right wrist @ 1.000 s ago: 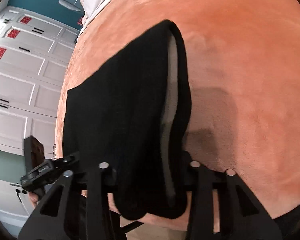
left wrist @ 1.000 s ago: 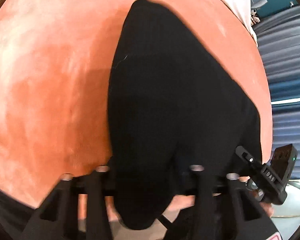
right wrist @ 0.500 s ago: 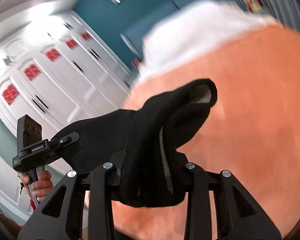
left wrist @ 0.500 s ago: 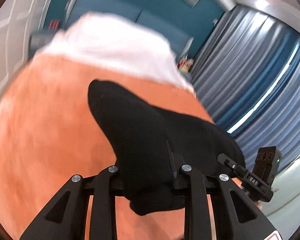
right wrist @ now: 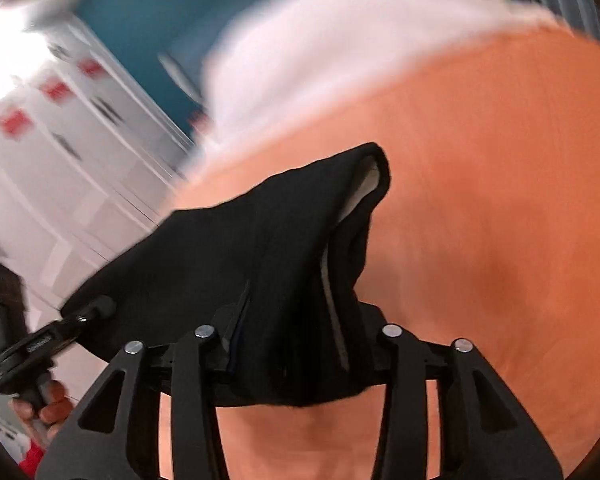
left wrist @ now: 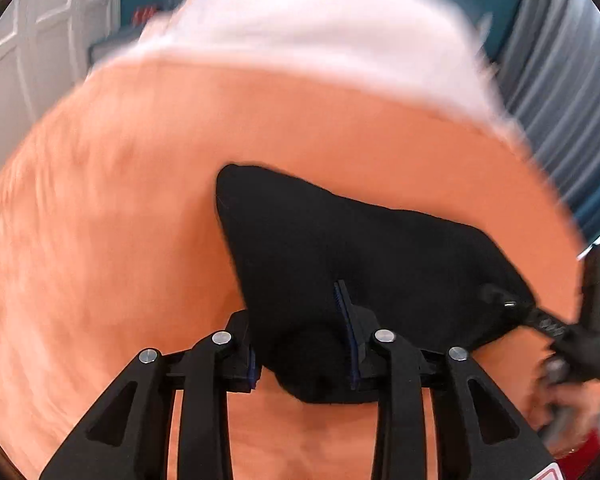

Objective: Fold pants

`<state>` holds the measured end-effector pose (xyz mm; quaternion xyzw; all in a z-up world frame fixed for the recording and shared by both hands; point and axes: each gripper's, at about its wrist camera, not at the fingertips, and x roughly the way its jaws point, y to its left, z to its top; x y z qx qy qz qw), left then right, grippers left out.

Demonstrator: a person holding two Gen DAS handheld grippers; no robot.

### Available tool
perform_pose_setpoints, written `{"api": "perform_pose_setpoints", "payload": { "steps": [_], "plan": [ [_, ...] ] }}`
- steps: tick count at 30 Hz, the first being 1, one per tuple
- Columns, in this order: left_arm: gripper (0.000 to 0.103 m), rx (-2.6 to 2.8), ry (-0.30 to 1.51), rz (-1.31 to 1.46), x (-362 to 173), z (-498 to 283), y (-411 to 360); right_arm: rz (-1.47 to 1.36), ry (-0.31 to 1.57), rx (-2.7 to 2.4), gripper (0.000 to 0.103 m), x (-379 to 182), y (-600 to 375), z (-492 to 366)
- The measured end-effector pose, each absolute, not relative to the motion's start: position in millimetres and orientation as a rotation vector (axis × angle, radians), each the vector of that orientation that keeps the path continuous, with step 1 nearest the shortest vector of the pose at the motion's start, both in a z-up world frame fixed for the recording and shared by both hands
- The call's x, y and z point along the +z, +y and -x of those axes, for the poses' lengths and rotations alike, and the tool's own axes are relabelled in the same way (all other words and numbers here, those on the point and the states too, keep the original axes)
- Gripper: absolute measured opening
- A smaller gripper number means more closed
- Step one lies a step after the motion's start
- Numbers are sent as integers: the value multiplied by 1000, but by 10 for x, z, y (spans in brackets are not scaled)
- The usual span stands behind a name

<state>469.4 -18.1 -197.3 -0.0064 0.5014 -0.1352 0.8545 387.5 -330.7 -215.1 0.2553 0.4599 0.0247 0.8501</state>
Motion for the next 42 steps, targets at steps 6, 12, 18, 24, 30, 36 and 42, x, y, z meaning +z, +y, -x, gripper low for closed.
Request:
{"api": "perform_pose_setpoints", "payload": {
  "steps": [6,12,18,24,30,36,42],
  "plan": [
    [77,-134,915,-128,-1866,-3961,-84,-415,901,-129,88,-1965,-3307,-3317],
    [88,-84,847,-241,-812,-2994,-267,-263,772,-98,88,-702,-2765,-2333],
    [92,-139,884,-125,-337,-2067,-303,-111,632,-225,93,38,-2186,-1588],
    [92,-147,943,-95,-290,-1467,-280,-152,641,-247,93,157,-2082,-884],
    [92,-123,932,-105,-210,-1121,-237,-187,648,-212,93,164,-2042,-565],
    [92,-109,929,-118,-197,-994,-204,-192,659,-190,93,143,-2012,-389],
    [92,-106,938,-118,-207,-942,-171,-201,674,-181,93,116,-2015,-355]
  ]
}}
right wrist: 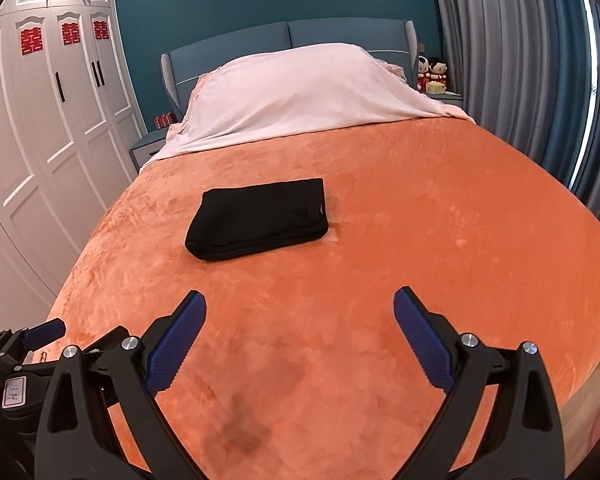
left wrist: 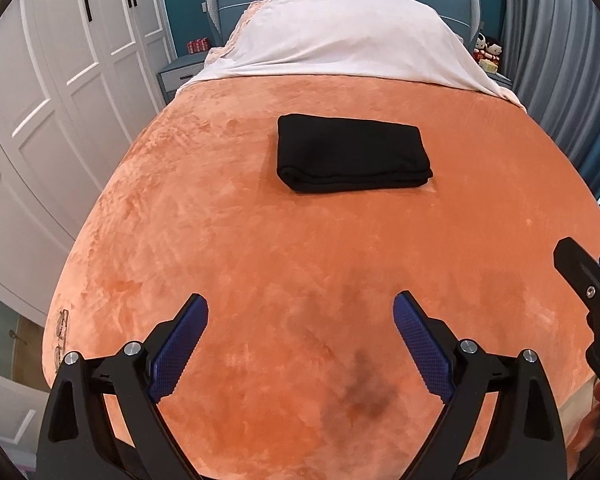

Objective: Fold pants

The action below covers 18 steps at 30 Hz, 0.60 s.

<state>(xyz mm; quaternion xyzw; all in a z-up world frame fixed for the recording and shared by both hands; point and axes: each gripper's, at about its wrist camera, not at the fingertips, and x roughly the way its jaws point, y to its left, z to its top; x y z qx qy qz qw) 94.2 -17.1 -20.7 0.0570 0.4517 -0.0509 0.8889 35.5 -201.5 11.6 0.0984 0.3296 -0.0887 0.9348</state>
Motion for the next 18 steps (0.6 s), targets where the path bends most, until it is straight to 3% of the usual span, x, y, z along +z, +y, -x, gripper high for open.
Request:
{"api": "perform_pose_setpoints", "payload": {
  "steps": [18],
  "plan": [
    [92,-107,939,-141,-223,-929,-114,-192,692,-157,93,103,-1957,-389]
  ]
}}
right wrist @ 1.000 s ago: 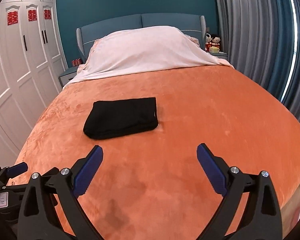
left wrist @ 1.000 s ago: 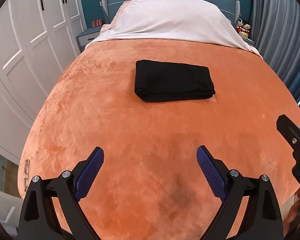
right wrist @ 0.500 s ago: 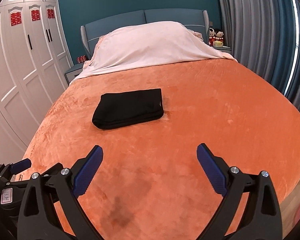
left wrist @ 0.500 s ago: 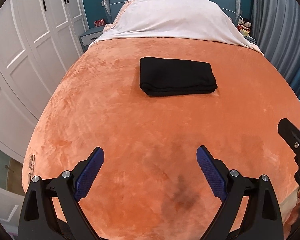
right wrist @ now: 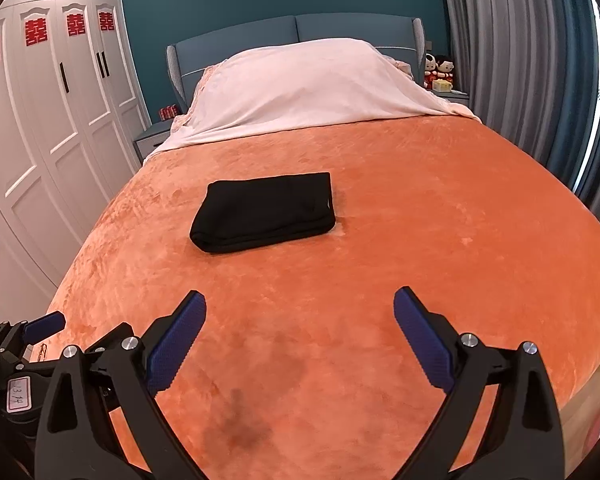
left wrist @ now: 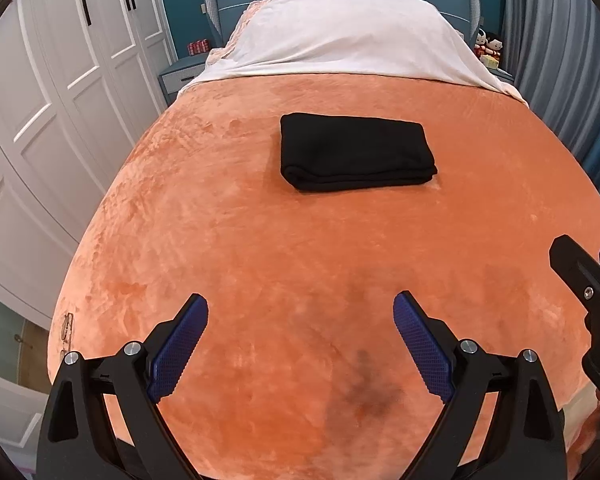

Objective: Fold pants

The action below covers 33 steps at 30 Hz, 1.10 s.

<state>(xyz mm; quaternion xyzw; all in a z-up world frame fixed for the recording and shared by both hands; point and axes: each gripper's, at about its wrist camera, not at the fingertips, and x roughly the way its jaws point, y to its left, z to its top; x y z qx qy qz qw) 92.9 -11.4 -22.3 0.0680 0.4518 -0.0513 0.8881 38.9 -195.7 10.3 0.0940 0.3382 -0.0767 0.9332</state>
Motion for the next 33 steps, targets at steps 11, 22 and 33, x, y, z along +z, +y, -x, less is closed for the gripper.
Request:
{"api": "perform_pose_setpoints", "payload": {
  "steps": [11,22,33],
  "plan": [
    [92,-104,933,-152,-216,-920,-117,-193,693,-158,93,103,-1949,-382],
    [92,-105,917,-165,-200,-916,-103,-191,694,-148,93,94,-1939,-385],
    [92,-106,900,-183,-182,-899,-128,-206,696,-143,93,92,-1929,-383]
  ]
}}
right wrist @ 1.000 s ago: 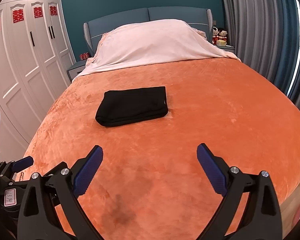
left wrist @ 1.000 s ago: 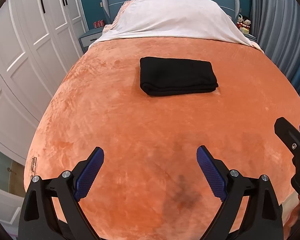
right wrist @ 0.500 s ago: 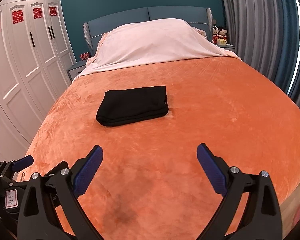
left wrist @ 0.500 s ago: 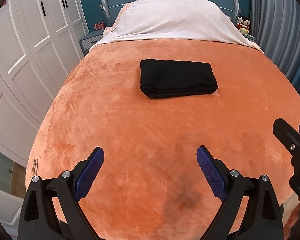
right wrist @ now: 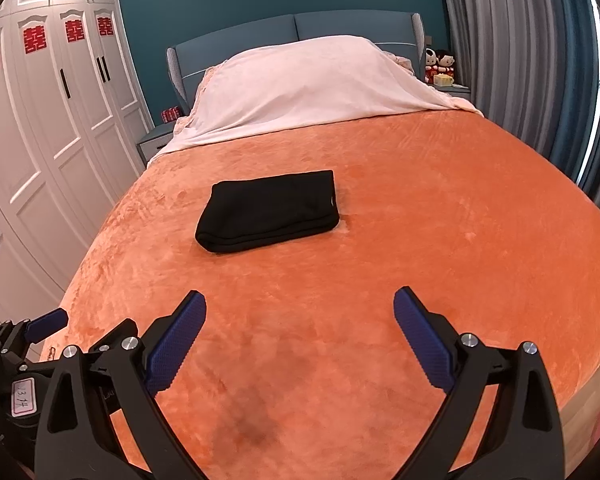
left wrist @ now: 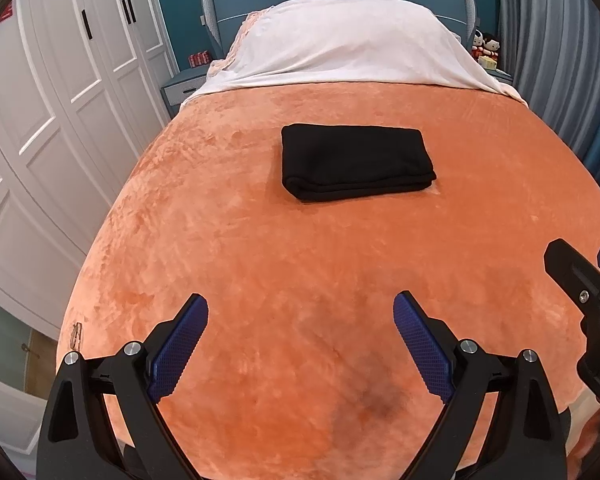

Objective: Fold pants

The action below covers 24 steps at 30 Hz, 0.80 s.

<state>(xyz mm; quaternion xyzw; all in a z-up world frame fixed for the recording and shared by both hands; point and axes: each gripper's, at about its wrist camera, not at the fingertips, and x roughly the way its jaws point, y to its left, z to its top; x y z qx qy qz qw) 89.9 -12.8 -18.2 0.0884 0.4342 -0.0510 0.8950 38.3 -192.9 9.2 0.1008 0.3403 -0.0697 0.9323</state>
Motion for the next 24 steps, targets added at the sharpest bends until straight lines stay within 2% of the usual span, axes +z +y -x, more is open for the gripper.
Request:
{"api": "perform_pose_setpoints", "payload": {
  "steps": [24],
  "plan": [
    [92,-105,896,-188,-152,-900,-147,-214,698,-155,93,94,-1836,-343]
  ]
}}
